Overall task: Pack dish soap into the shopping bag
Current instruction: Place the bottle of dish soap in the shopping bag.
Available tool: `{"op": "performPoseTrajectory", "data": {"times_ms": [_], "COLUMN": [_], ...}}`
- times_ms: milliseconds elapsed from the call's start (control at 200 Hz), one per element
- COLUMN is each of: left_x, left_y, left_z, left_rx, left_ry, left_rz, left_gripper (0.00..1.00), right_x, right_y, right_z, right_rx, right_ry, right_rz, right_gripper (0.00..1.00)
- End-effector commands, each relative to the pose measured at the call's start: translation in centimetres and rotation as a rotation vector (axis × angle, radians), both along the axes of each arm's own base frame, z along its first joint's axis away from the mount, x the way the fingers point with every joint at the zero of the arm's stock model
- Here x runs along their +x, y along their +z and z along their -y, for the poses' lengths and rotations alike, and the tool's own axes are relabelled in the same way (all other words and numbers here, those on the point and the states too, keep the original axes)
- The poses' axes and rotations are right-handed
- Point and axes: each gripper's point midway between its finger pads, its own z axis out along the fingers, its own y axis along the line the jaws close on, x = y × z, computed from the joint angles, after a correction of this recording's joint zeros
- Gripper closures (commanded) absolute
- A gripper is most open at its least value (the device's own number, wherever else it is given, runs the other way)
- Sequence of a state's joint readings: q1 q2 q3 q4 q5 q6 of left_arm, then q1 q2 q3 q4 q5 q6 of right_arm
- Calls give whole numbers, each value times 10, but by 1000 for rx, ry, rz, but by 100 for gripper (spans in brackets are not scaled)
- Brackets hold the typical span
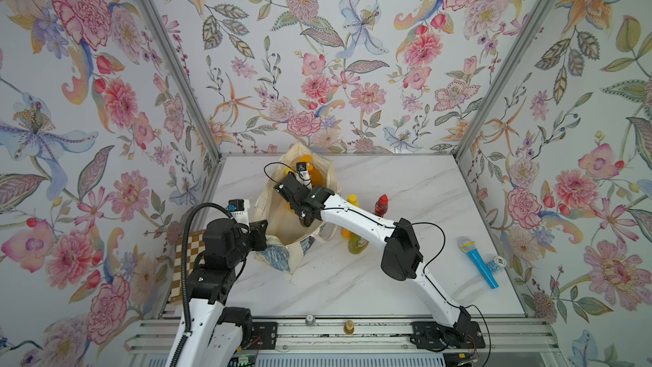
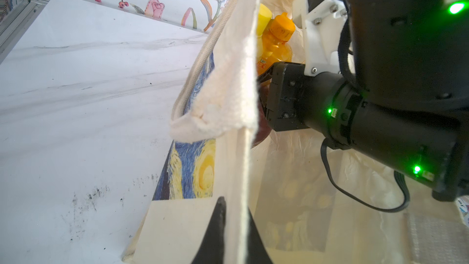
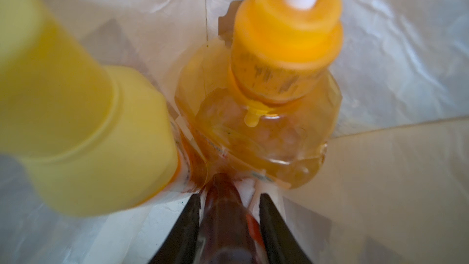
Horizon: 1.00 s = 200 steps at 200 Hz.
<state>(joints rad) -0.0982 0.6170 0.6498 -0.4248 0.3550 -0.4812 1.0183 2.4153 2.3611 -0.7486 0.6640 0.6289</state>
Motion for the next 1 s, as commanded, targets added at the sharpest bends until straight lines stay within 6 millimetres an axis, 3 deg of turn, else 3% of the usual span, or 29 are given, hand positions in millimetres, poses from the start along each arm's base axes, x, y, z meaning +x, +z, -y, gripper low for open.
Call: {"op": "performPoseTrajectory", "data": {"times_ms": [0,200,606,996], "left_x": [-2,-2,-1,-2], "left_y": [7,6,-1,-3], "left_z": [-1,-1,0,1], "left_rx": [17,15,1,-10], "left_ry": [-1,2,0,4], "left_rz": [4,2,-1,6], "left_gripper": [81,74,66,65], "right_x": [18,16,2,-8], "right_y": [2,16,64,98], "right_z": [13,11,8,12], "right_rx": [23,39,60,58], "right_ry": [-62,-43,-3,7], "right_rz": [27,39,102,159], "right_gripper": [81,66,50,31]}}
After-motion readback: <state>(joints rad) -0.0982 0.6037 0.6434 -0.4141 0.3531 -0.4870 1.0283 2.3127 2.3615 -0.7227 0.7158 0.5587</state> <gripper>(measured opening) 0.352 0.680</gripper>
